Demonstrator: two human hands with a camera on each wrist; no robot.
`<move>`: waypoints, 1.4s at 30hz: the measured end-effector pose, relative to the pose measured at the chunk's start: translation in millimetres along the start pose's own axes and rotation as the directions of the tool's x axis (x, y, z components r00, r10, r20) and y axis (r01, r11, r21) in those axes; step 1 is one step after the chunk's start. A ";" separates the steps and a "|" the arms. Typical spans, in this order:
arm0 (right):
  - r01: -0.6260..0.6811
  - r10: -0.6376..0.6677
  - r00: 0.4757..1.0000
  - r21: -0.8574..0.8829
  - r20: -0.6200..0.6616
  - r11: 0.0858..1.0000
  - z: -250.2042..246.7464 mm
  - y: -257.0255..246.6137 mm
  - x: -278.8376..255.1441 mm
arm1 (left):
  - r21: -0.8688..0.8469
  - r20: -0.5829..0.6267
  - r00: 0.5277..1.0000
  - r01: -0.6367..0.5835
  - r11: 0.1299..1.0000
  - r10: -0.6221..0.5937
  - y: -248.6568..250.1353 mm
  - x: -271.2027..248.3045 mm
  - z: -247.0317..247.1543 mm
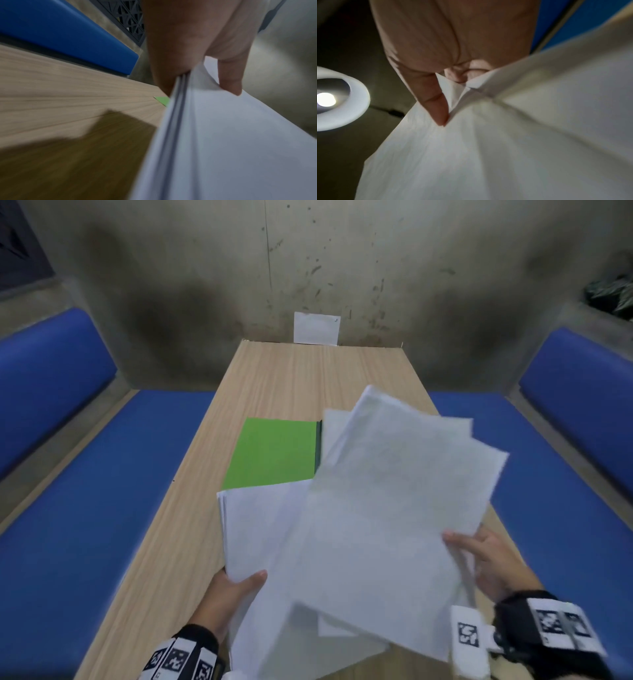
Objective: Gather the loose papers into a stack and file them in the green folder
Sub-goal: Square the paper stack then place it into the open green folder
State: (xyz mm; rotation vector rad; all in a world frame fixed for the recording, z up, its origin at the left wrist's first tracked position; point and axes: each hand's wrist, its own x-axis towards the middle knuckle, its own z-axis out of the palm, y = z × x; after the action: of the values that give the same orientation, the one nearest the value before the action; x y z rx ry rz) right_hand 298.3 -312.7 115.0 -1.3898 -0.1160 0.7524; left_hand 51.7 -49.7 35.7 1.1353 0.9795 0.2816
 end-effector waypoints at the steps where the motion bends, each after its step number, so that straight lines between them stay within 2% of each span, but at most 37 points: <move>1: -0.025 0.025 0.999 -0.009 0.031 1.000 10.5 14.6 4.1 | 0.007 0.045 0.999 -0.004 1.000 0.004 4.8 -1.5 6.2; 4: -0.117 0.117 0.991 0.004 0.071 0.993 34.4 56.0 12.7 | 0.044 0.183 0.983 0.021 0.999 -0.029 22.9 -12.5 24.6; 9: -0.283 0.290 0.945 -0.067 0.154 0.957 50.1 84.3 3.6 | 0.056 0.219 0.974 0.038 0.998 -0.049 30.3 -16.7 34.0; 11: -0.278 0.289 0.952 -0.105 0.102 0.955 52.7 89.1 1.3 | -0.020 0.256 0.963 0.088 0.996 -0.080 32.1 -22.4 33.1; 12: -0.263 0.270 0.961 -0.097 0.059 0.960 54.3 89.2 0.2 | -0.049 0.262 0.963 0.086 0.995 -0.070 33.8 -25.7 32.5; 13: -0.242 0.245 0.969 -0.081 0.028 0.967 56.1 88.2 -0.7 | -0.049 0.267 0.963 0.035 0.998 -0.020 35.6 -27.9 32.8; 16: -0.084 0.085 0.996 -0.062 0.014 0.995 61.7 74.8 -5.9 | 0.058 0.198 0.966 -0.181 0.982 0.166 44.2 -29.1 30.9; 17: -0.034 0.035 0.999 -0.055 0.025 0.998 65.0 65.6 -10.2 | 0.098 0.180 0.956 -0.251 0.963 0.231 48.4 -29.9 30.2; 19: 0.053 -0.049 0.992 -0.031 0.118 0.998 69.7 46.2 -18.3 | 0.140 0.180 0.940 -0.315 0.939 0.289 58.5 -32.0 28.9; 21: 0.145 -0.126 0.973 -0.086 0.191 0.986 74.1 32.3 -24.5 | 0.088 0.226 0.919 -0.350 0.933 0.323 66.2 -35.2 27.4; 23: 0.205 -0.169 0.964 -0.167 0.203 0.964 76.4 28.0 -25.4 | 0.026 0.259 0.900 -0.369 0.929 0.350 70.5 -38.9 28.3; 25: 0.236 -0.206 0.962 -0.168 0.178 0.957 77.9 26.4 -24.3 | 0.049 0.262 0.865 -0.455 0.889 0.429 71.2 -40.4 29.3; 30: 0.343 -0.337 0.938 -0.075 0.079 0.936 82.1 17.6 -21.2 | 0.021 0.146 0.836 -0.537 0.843 0.529 72.9 -42.3 35.4; 33: 0.370 -0.369 0.928 -0.022 0.043 0.929 88.8 9.0 -21.9 | -0.071 0.070 0.817 -0.568 0.820 0.572 80.8 -47.9 45.2; 36: 0.391 -0.391 0.921 -0.003 -0.004 0.921 95.6 4.2 -22.5 | -0.086 -0.057 0.783 -0.622 0.778 0.619 88.7 -51.8 58.1; 39: 0.376 -0.373 0.924 0.038 -0.083 0.926 101.2 2.7 -21.0 | -0.073 -0.202 0.772 -0.626 0.776 0.603 91.6 -47.1 67.2; 42: 0.393 -0.385 0.913 0.038 -0.134 0.919 102.7 2.1 -17.6 | -0.042 -0.218 0.775 -0.615 0.788 0.593 91.6 -44.7 69.8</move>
State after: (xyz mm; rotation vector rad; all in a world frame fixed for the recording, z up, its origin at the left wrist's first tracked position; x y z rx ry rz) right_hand 233.1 -235.8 141.4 -1.2949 -0.2613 0.3322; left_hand 104.9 -82.2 142.4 1.3164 0.7229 0.9789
